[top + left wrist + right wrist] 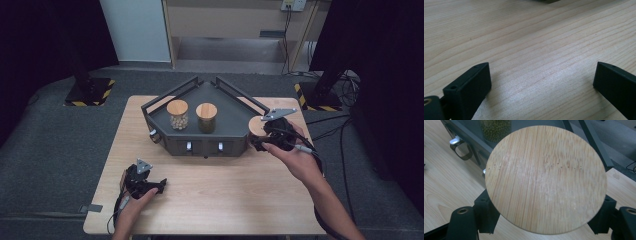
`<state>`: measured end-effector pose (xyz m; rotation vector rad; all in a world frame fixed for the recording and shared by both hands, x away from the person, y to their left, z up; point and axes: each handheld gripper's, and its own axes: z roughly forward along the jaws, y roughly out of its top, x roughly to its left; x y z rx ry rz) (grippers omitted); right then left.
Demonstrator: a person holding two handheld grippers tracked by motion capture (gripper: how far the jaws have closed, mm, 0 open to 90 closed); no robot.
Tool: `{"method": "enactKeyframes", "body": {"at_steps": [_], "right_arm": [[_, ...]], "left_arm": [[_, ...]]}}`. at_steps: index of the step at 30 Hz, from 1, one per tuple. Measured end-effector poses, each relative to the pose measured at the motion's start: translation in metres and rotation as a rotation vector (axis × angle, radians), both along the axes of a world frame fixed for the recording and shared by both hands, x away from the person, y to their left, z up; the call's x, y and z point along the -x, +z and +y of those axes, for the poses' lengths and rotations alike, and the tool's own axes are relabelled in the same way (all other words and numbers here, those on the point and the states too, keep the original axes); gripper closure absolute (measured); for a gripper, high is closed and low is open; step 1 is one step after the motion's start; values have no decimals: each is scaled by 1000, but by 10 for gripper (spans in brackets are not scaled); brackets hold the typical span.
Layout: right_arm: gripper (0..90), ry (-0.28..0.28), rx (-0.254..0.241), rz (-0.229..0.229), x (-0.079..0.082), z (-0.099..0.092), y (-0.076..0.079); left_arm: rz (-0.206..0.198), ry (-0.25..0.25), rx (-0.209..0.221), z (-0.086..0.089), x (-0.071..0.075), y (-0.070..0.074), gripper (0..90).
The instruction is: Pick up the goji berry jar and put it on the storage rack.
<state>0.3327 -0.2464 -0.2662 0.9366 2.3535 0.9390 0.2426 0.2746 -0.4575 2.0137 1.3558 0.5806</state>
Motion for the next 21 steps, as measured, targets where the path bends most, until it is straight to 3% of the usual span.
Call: {"method": "enactKeyframes", "body": {"at_steps": [21], "right_arm": [[261,10,5,0,-10,12,16]], "left_arm": [[0,0,0,0,0,0,1]]}}
